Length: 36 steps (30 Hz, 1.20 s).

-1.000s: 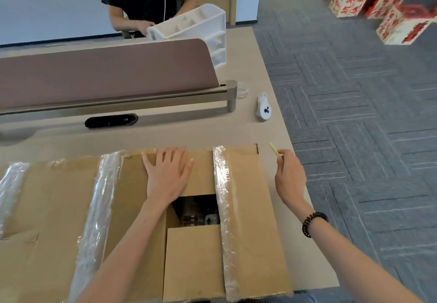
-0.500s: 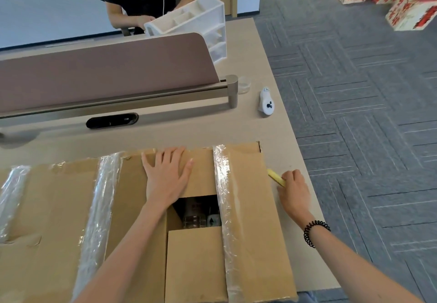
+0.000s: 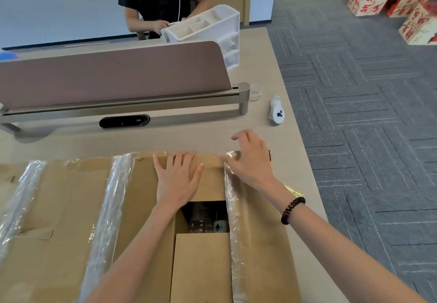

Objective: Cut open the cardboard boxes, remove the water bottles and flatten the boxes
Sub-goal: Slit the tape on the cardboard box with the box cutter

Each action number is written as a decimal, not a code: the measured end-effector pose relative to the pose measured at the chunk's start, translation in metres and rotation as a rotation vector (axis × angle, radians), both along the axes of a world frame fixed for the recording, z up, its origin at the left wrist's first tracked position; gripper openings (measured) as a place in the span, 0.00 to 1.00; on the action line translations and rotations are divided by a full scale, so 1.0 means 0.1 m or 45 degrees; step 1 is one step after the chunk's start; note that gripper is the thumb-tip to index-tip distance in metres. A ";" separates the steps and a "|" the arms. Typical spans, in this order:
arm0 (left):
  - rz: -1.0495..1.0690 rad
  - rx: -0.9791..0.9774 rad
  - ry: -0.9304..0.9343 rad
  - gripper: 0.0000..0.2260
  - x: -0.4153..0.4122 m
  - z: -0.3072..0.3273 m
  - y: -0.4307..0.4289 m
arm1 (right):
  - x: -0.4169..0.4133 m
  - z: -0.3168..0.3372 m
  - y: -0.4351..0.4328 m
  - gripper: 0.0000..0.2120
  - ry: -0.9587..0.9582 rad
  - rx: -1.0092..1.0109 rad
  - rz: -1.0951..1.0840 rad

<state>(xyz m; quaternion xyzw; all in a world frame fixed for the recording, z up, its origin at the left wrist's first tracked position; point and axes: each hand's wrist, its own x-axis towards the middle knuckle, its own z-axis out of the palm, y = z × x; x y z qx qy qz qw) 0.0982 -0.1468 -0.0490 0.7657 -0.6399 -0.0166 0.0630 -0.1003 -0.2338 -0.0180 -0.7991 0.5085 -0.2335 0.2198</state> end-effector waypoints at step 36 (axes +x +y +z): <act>-0.177 0.025 0.054 0.33 0.06 -0.02 0.03 | -1.73 -0.32 -0.31 0.22 -0.379 0.754 -0.295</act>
